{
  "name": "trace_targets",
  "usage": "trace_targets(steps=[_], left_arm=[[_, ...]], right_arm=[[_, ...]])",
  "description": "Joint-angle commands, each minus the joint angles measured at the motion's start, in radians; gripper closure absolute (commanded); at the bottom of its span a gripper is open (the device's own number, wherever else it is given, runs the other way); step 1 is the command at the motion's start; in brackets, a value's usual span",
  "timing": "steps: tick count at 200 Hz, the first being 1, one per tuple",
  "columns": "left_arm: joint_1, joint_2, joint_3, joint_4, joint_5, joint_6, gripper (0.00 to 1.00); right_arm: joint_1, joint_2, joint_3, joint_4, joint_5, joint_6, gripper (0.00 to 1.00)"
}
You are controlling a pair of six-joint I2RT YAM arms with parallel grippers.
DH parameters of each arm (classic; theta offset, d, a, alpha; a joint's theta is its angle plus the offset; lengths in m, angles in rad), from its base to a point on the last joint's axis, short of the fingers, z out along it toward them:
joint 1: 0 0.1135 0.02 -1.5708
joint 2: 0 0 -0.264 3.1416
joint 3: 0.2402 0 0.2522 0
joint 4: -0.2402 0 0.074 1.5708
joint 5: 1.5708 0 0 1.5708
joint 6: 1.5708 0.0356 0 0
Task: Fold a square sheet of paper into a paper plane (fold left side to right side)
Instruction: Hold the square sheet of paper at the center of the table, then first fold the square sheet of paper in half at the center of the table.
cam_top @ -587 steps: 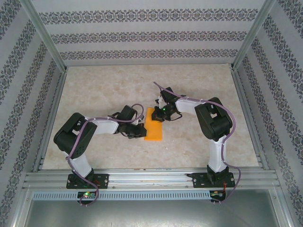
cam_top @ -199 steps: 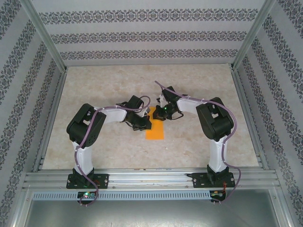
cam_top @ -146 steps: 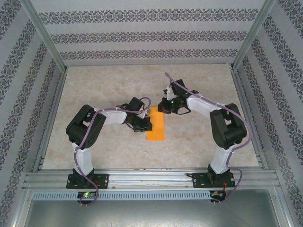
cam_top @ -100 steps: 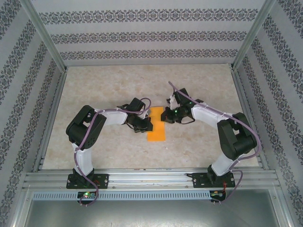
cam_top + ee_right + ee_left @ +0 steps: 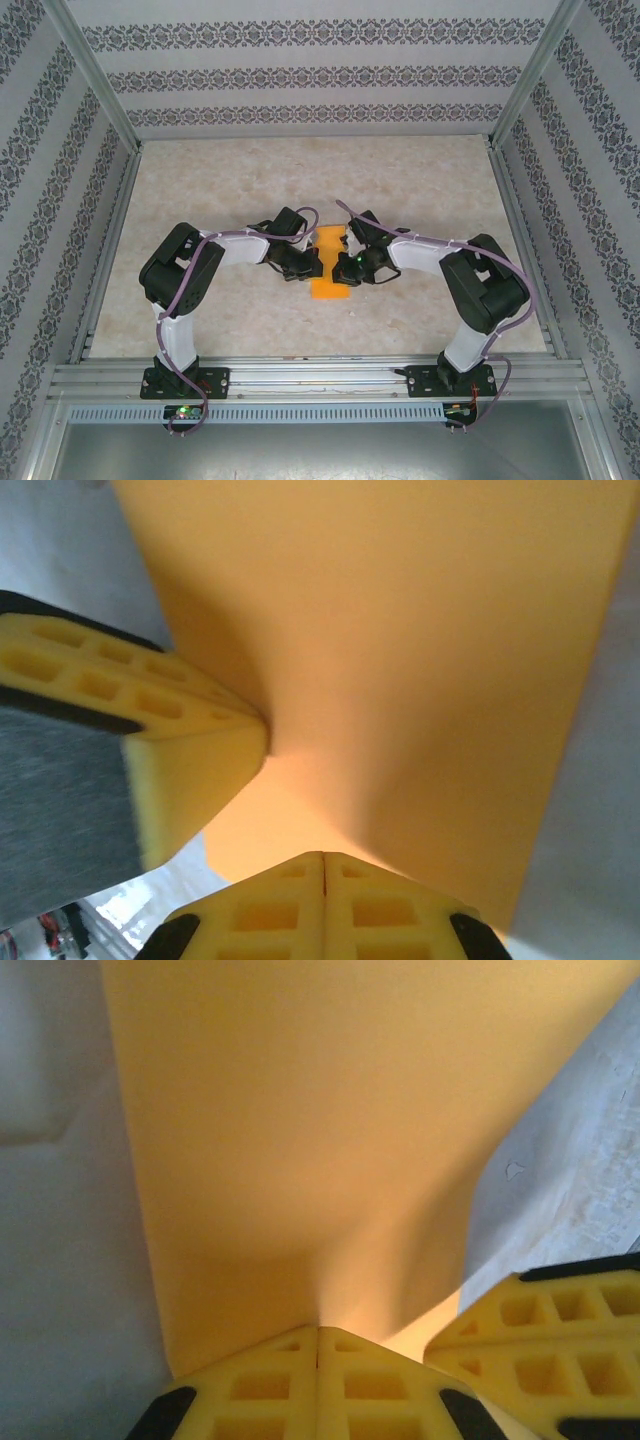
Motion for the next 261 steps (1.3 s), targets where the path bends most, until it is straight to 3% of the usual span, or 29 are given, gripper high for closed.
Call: trace_targets(steps=[1, 65, 129, 261], left_arm=[[-0.024, 0.002, 0.004, -0.020, -0.039, -0.025, 1.00], [0.018, 0.004, 0.068, 0.043, 0.009, -0.028, 1.00], [0.056, 0.016, 0.019, 0.205, 0.050, 0.042, 1.00], [0.087, 0.076, -0.015, 0.174, -0.060, 0.059, 1.00]], right_arm=[[0.012, 0.028, -0.021, -0.022, 0.054, -0.001, 1.00], [0.012, 0.075, -0.036, -0.096, 0.131, -0.043, 1.00], [0.001, 0.104, -0.032, -0.098, 0.145, -0.067, 1.00], [0.000, 0.128, 0.002, -0.214, 0.203, -0.109, 1.00]])
